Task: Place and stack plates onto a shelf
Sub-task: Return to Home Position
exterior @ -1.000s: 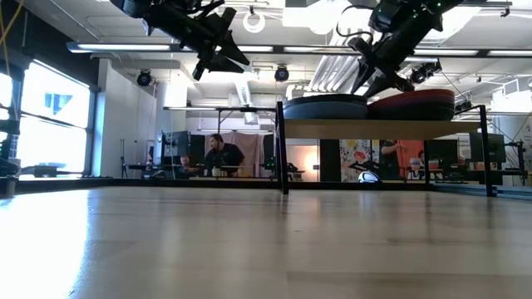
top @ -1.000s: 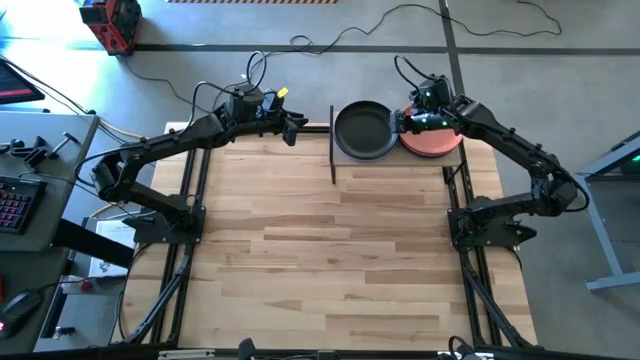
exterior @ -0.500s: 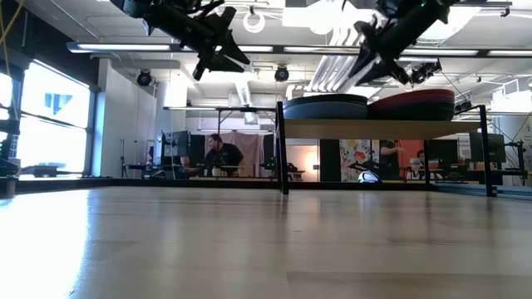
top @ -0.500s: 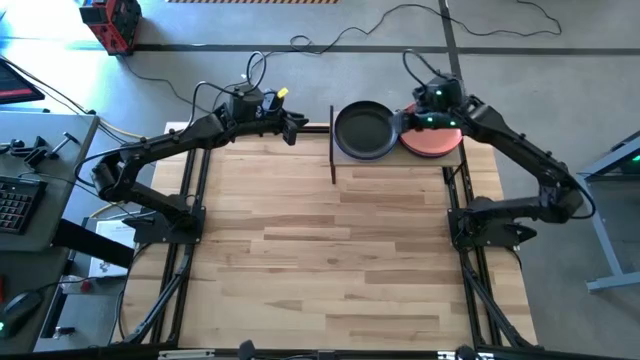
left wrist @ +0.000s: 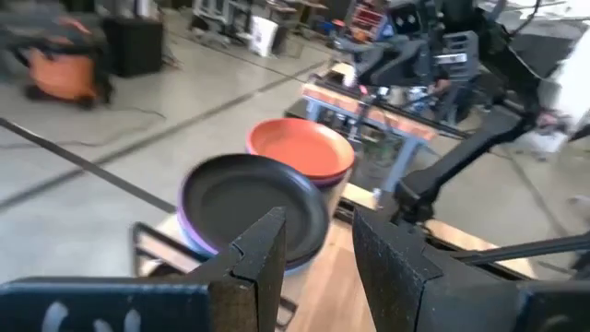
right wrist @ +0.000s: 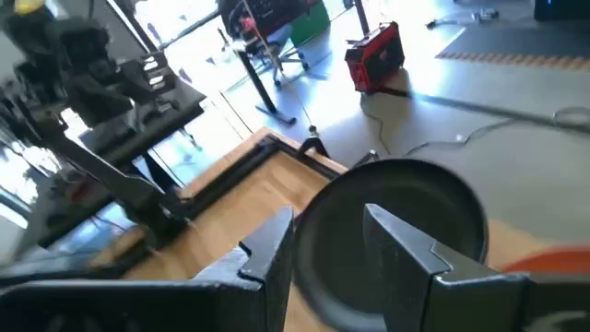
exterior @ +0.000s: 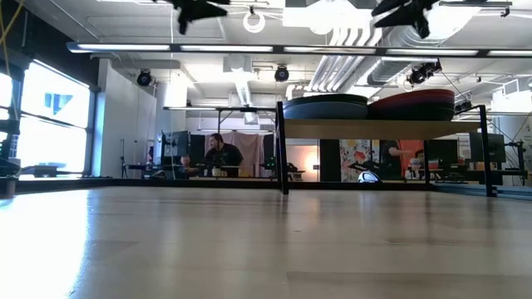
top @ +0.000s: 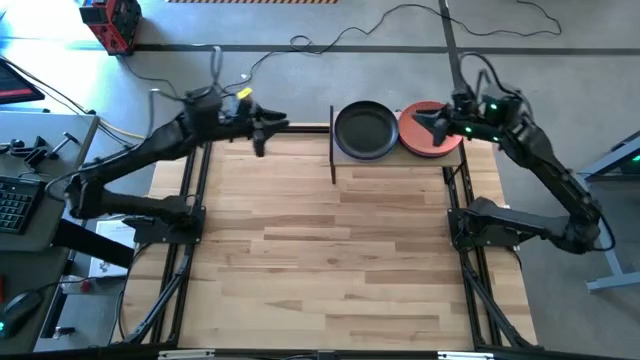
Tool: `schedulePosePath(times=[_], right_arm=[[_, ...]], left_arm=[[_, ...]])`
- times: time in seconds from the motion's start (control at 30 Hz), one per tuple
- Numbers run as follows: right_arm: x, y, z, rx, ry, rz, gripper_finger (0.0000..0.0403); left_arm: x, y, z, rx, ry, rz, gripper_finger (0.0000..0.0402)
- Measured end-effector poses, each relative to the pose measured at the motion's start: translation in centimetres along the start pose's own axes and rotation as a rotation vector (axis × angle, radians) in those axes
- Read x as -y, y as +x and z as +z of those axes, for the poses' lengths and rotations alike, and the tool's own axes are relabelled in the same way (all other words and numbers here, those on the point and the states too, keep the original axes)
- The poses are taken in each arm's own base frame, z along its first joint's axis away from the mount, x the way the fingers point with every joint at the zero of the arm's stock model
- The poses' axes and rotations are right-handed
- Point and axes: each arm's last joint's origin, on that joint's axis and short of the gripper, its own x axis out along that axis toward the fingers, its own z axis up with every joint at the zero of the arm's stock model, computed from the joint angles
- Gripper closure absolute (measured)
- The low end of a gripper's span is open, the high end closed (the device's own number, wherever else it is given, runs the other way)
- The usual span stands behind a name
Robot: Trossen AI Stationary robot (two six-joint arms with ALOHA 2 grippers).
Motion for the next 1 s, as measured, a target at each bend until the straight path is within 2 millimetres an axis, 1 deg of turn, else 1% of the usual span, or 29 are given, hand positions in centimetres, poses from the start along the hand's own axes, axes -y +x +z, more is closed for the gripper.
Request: schedulePosePath(times=[0.1, 0.17, 0.2, 0.27, 0.33, 0.4, 0.47, 0.57, 0.67, 0.77, 0.9, 1.0], right_arm=[[-0.5, -1.8, -0.4, 0.009, 0.072, 0.003, 0.0286], [-0.8, -2.8, -0.9, -0.005, 0.09, -0.002, 0.0286], [-0.9, -3.3, -1.2, -0.018, 0.07, -0.006, 0.0286], [-1.1, -4.0, -1.8, -0.026, -0.025, 0.003, 0.0286], [-1.2, -4.4, -2.8, -0.031, -0.063, 0.023, 0.0286], [-1.3, -4.6, -3.8, 0.003, -0.095, 0.069, 0.0286], [-1.3, -4.5, -5.2, 0.021, -0.098, 0.134, 0.0286], [-1.2, -3.9, -7.1, 0.077, -0.098, 0.251, 0.0286], [-0.8, -3.0, -9.0, 0.116, -0.119, 0.316, 0.0286], [-0.3, -1.8, -10.9, 0.15, -0.121, 0.365, 0.0286], [-0.1, -0.4, -12.7, 0.181, -0.066, 0.443, 0.0286], [0.0, 0.4, -14.2, 0.179, -0.089, 0.489, 0.0286]], left_arm=[[1.1, -2.8, 0.6, 0.027, 0.029, 0.042, 0.0286], [1.9, -4.7, 0.9, 0.051, 0.052, 0.059, 0.0286], [2.2, -5.5, 1.0, 0.065, 0.065, 0.066, 0.0286], [2.7, -6.9, 1.0, 0.09, 0.091, 0.07, 0.0286], [3.0, -8.0, 0.4, 0.107, 0.099, 0.069, 0.0286], [3.1, -8.8, -0.6, 0.112, 0.079, 0.065, 0.0286], [3.1, -9.4, -2.0, 0.105, 0.066, 0.053, 0.0286], [3.2, -10.0, -4.3, 0.094, 0.108, 0.003, 0.0286], [3.2, -10.3, -6.7, 0.117, 0.131, -0.058, 0.0286], [3.1, -10.5, -8.9, 0.16, 0.103, -0.101, 0.0286], [2.9, -10.7, -11.7, 0.181, 0.075, -0.159, 0.0286], [2.8, -10.7, -13.5, 0.168, 0.084, -0.185, 0.0286]])
